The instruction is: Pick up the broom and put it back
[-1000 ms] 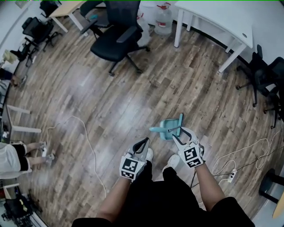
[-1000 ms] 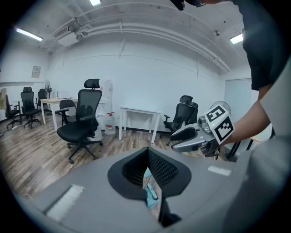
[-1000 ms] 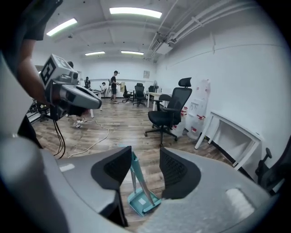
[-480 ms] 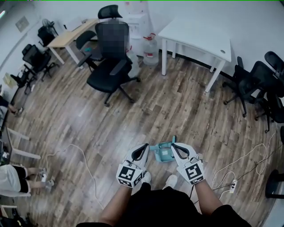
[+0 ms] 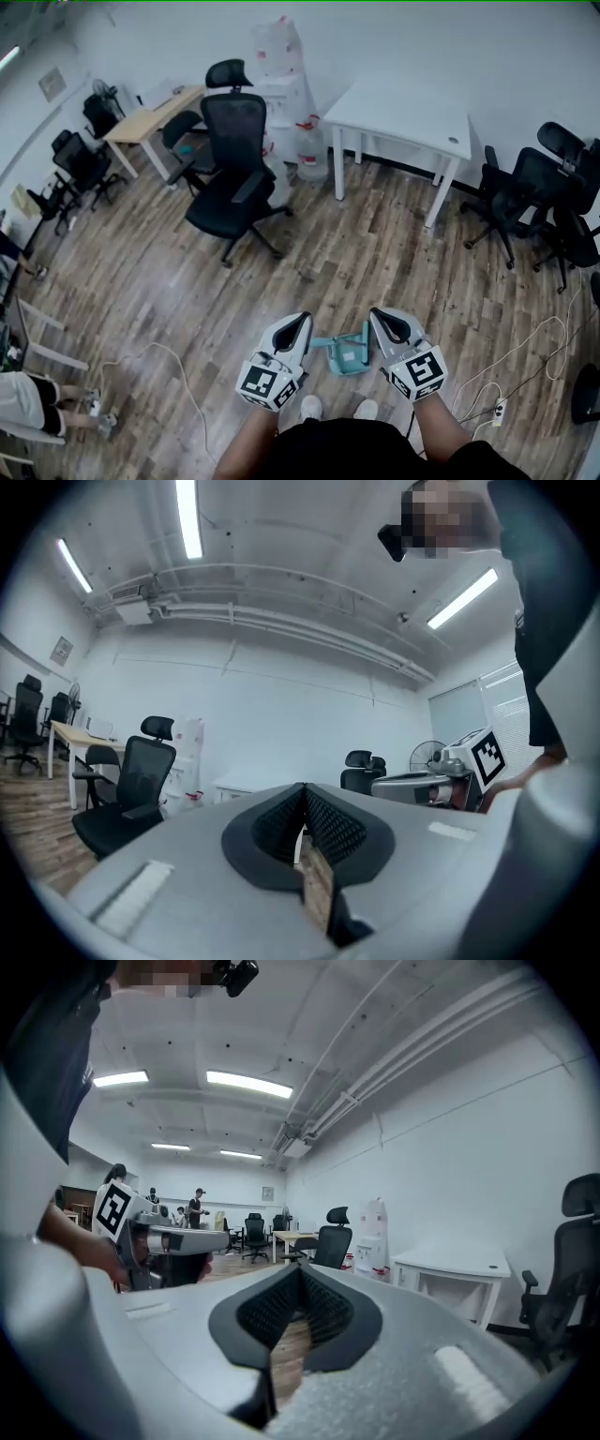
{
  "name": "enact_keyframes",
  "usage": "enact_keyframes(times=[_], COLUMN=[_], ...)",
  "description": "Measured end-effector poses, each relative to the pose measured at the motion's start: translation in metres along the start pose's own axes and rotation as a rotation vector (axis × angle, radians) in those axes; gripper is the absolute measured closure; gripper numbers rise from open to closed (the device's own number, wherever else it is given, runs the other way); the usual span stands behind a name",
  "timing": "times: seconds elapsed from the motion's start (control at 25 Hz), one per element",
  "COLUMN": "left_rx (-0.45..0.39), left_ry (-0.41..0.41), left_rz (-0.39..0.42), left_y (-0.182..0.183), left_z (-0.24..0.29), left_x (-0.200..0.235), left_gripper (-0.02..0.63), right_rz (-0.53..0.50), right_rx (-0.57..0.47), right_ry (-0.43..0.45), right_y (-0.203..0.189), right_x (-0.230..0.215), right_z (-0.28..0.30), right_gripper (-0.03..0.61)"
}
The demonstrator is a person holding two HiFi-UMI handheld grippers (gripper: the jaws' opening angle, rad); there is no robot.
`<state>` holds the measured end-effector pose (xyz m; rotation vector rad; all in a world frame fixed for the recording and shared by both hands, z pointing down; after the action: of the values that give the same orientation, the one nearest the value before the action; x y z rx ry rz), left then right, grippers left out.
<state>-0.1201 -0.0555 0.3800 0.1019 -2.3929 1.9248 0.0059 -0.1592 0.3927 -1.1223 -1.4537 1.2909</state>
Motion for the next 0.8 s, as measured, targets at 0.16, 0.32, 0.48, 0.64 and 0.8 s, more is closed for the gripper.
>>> enact_keyframes(times=[0.16,0.32,0.48,0.64,0.8], left_rx=[-0.018,-0.017,-0.013,-0.01,-0.009], left_ry=[-0.007,-0.008,-0.013,-0.017,-0.032], left_rz=[0.011,0.028,0.046,0.05,0.078], left_y=[0.0,0.002,0.003,0.002,0.006], left_z=[0.005,0.006,0.006,0.009,0.011], left_x=[0.002,0.004,0.007,0.0,0.0], left_gripper=[0.597,0.597,0.597,0.597,0.597], right_rz=[-0.086,-0.124,-0.125,-0.132,-0.126], right_rx=[-0.009,-0.027,-0.044,-0.038,-0.049], right_ry=[-0.015,-0.026,-0.051,-0.052,-0.06], right_y=[0.016,0.029,0.034,0.036,0.036], right_x=[-0.002,-0.001,-0.002,-0.006,-0.004], right_z=[0.005,0.009,0.013,0.007,0.01], right_gripper=[0.577,0.577,0.577,0.577,0.577])
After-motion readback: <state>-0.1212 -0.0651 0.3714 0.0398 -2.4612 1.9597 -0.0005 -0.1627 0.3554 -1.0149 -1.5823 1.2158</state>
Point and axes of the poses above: the fingertips, and each gripper's own axes: z forward along the fingers, x to its left, y out of its top, the point moved 3 cm from there along -z, backward along the fingers, and after that the axes turned 10 degrees about -x, right-handed, at the moved point
